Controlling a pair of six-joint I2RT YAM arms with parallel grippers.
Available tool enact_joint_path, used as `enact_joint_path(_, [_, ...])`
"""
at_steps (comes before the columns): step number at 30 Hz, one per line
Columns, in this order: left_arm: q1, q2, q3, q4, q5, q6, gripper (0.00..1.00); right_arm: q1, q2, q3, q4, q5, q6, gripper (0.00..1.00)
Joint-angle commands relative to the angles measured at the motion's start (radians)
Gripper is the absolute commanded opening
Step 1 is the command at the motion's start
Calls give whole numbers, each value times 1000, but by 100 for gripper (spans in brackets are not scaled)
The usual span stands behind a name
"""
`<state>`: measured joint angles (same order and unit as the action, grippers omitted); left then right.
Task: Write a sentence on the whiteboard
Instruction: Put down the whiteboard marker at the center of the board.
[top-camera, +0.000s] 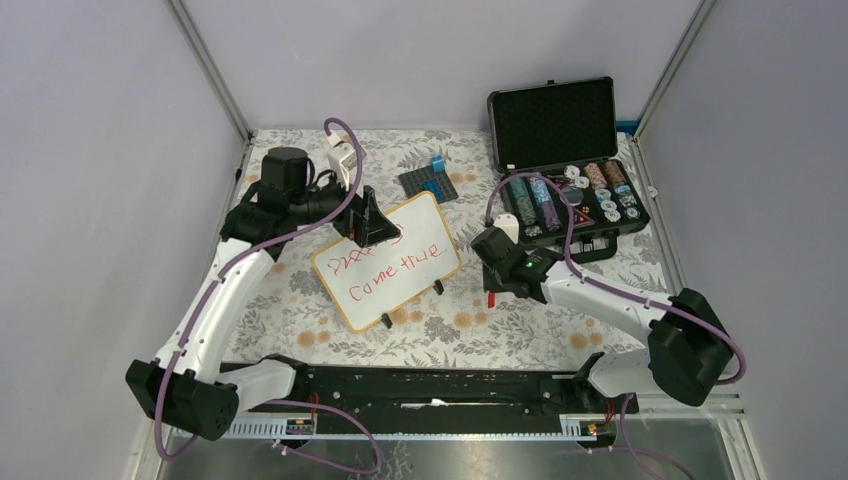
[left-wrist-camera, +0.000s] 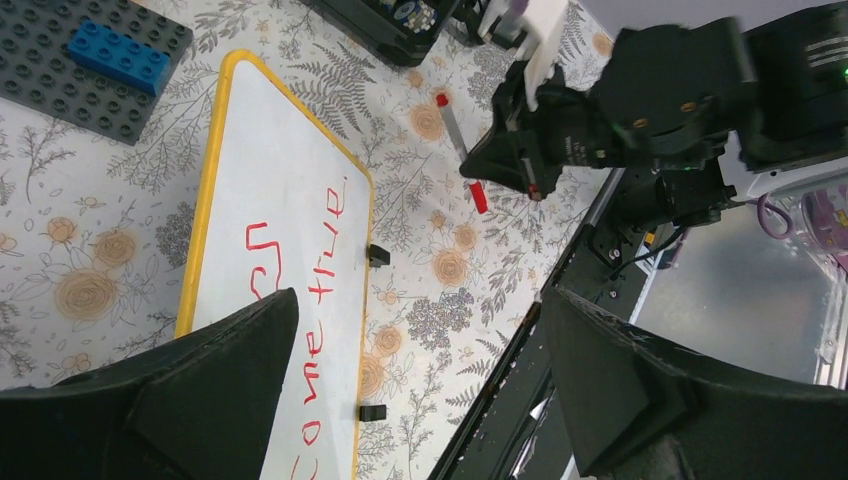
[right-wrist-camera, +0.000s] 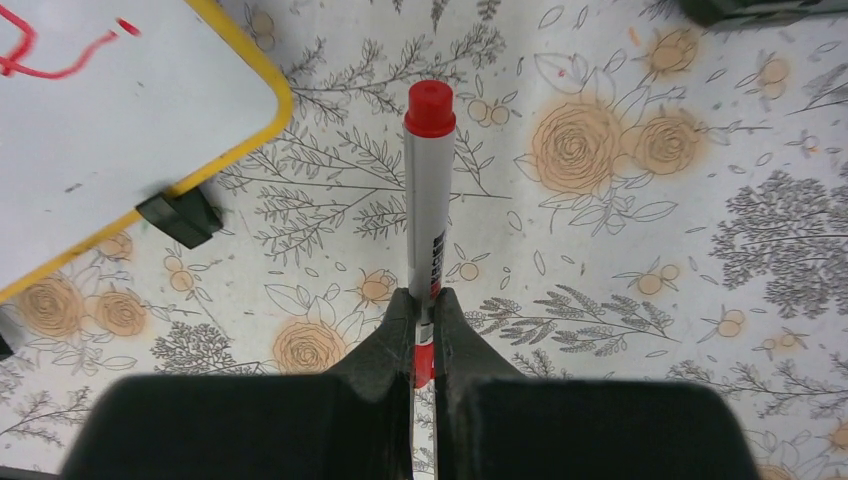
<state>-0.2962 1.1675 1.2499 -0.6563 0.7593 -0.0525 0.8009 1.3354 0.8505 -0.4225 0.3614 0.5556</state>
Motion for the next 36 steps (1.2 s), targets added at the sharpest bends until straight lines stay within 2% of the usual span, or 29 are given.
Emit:
enact_joint_path(1, [4, -41, 15, 9, -28, 14, 99, -19, 50, -28, 60, -65, 25, 0])
enact_joint_path(8, [6, -29, 20, -12, -77, 18, 99, -27, 144, -34, 107, -96, 15, 0])
enact_joint_path(18, [11, 5, 34, -32, -87, 29, 99, -39, 201, -45, 142, -104, 7, 19])
enact_joint_path(22, [11, 12, 34, -39, -89, 32, 99, -44, 199, -45, 145, -110, 4, 31])
enact_joint_path(28, [19, 29, 51, -62, -90, 32, 99, -45, 142, -48, 144, -121, 7, 61])
enact_joint_path(34, [60, 87, 99, -116, -70, 41, 99, -45, -15, -28, 143, -108, -14, 87])
enact_joint_path(36, [78, 114, 125, -146, -75, 41, 99, -47, -78, 2, 139, -89, -38, 90])
